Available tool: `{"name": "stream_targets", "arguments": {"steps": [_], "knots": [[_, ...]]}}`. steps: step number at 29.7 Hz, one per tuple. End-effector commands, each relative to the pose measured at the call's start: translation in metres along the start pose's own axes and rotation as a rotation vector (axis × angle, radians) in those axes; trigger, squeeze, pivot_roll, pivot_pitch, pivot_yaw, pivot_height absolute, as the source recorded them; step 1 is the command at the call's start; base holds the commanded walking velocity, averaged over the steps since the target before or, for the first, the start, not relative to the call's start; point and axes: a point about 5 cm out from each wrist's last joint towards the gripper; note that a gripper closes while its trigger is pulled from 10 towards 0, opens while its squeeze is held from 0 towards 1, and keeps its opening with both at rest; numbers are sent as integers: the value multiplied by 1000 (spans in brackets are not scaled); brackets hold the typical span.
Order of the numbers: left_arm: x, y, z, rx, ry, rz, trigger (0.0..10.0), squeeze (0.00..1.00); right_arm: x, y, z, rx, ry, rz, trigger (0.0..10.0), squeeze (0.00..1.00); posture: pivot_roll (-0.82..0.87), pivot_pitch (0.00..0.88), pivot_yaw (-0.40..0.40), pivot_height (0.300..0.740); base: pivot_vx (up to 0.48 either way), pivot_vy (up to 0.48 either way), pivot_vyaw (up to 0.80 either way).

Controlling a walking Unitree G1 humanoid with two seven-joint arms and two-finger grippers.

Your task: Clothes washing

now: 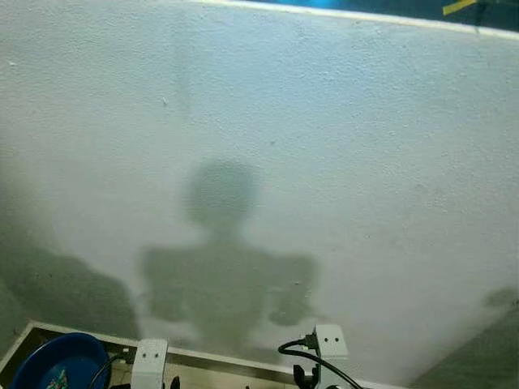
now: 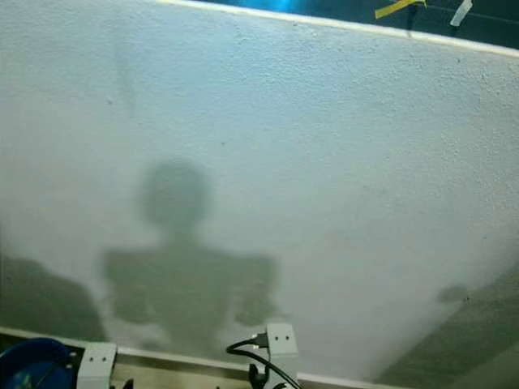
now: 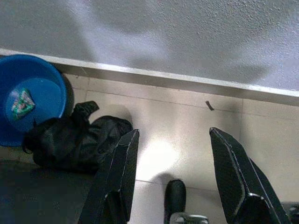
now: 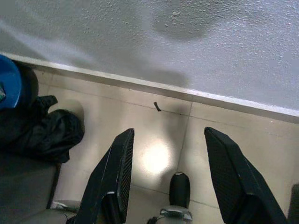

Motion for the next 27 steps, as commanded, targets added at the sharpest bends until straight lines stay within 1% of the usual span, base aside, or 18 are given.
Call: {"name": "stream_targets", "arguments": {"steps": [1,3,4,6,8,10,11,14,15,16,18,19,20,23,27], "knots": [[-2,-2,-2,7,-21,-8,10000,0,-13,-3,-2,5,-12,42,10000,0,44,60,-74,740,0,0,0],[-2,-2,-1,14,-25,-12,10000,0,-13,-3,-2,7,-14,45,10000,0,44,60,-74,740,0,0,0],[0,-1,-2,4,-39,-15,10000,0,-15,-4,-5,-13,-2,42,10000,0,36,57,-58,740,0,0,0],[0,-1,-3,-7,-39,-15,10000,0,-15,-5,-6,-20,2,40,10000,0,35,54,-54,740,0,0,0],[1,-1,-4,-20,-24,-17,10000,0,-14,-5,-6,-27,18,27,10000,0,30,42,-40,740,0,0,0],[3,0,-2,-18,-30,-28,10000,0,-15,-5,-4,-26,23,22,10000,0,20,32,-29,740,0,0,0],[4,1,-4,-35,-27,-25,10000,0,-15,-5,-4,-32,29,18,10000,0,17,19,-27,740,0,0,0],[4,1,-6,-59,-15,-24,10000,0,-14,-5,-6,-44,36,14,10000,0,17,19,-27,740,0,0,0],[4,1,-6,-59,-15,-24,10000,0,-14,-5,-6,-44,36,14,10000,0,17,19,-27,740,0,0,0],[6,1,-2,-27,-36,-35,10000,0,-14,-5,-8,-42,33,18,10000,0,25,10,-17,740,0,0,0],[7,1,0,-13,-50,-41,10000,0,-14,-5,-8,-36,25,21,10000,0,25,10,-17,740,0,0,0],[6,2,2,-6,-58,-29,10000,0,-14,-5,-8,-33,16,22,10000,0,21,3,-17,740,0,0,0],[5,2,2,-5,-61,-20,10000,0,-14,-5,-7,-32,11,21,10000,0,17,2,-19,740,0,-480,0],[6,2,0,-28,-62,-32,10000,0,-15,-5,-9,-47,19,21,10000,0,16,4,-20,740,0,-419,0],[4,1,-4,-53,-65,-26,10000,0,-16,-6,-8,-51,31,24,10000,0,17,14,-23,740,0,0,0]]}}
Point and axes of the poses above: a point about 5 cm out from each wrist's last joint towards the gripper, its own y axis pointing out of the wrist towards the gripper, its own x axis along the axis of the wrist's last joint, z = x × y, and after that the axes turned 11 degrees about y, right-handed
